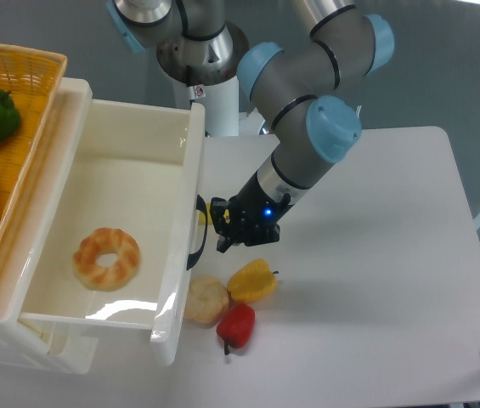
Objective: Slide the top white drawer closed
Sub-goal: 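Bring the gripper against the drawer front beside its black handle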
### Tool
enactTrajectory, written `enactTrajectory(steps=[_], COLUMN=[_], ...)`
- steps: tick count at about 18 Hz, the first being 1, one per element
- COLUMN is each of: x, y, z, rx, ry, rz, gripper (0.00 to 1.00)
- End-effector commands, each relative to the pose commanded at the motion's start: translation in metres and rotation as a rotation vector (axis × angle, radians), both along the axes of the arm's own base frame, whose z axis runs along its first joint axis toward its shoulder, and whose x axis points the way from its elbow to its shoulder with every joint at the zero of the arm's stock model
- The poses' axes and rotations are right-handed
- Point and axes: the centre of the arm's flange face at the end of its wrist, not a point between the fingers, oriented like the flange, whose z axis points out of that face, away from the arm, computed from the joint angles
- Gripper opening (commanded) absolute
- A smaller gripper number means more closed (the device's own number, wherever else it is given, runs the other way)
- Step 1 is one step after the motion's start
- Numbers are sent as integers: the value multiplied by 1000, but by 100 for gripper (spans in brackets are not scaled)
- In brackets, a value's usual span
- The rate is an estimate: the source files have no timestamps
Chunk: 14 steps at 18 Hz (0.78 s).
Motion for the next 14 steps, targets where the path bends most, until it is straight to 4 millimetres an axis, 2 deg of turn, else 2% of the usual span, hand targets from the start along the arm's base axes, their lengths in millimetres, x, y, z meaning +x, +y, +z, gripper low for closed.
enactTrajectory(steps=[14], x=[16], y=[-2], z=[9], rx=[-22], ry=[-42], rz=[-12], gripper=[1])
